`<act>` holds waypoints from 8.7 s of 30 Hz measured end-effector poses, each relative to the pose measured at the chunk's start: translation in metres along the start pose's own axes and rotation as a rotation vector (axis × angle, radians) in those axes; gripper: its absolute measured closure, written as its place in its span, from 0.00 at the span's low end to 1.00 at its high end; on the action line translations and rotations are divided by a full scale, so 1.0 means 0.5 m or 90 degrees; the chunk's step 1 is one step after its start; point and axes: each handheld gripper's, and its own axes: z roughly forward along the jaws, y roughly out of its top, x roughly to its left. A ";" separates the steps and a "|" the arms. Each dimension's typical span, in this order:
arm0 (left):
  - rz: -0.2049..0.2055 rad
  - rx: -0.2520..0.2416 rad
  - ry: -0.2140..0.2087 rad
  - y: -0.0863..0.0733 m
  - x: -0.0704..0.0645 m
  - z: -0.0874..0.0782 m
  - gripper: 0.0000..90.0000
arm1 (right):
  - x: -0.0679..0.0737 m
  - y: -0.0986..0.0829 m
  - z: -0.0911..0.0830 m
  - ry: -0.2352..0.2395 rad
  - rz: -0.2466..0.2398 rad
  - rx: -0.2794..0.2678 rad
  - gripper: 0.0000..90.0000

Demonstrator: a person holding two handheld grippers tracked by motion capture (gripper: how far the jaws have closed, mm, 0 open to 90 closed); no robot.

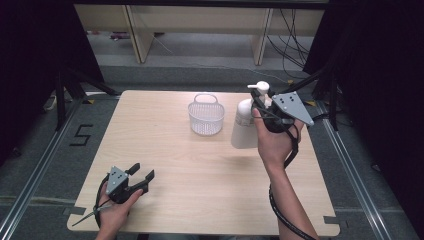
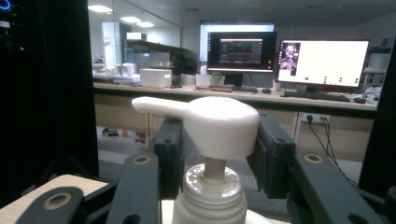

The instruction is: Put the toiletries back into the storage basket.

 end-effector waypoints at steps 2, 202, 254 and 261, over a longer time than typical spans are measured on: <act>0.000 0.000 0.000 0.000 0.000 0.000 0.39 | 0.004 0.002 0.006 0.004 -0.002 -0.007 0.66; 0.002 0.005 -0.010 0.001 0.001 -0.002 0.39 | 0.135 0.033 0.306 0.052 0.026 0.005 0.66; 0.000 0.003 -0.014 0.000 0.001 -0.003 0.39 | 0.143 -0.037 0.353 0.039 0.009 0.071 0.66; 0.001 0.003 -0.014 0.000 0.001 -0.003 0.39 | 0.145 -0.053 0.354 0.040 0.009 0.083 0.66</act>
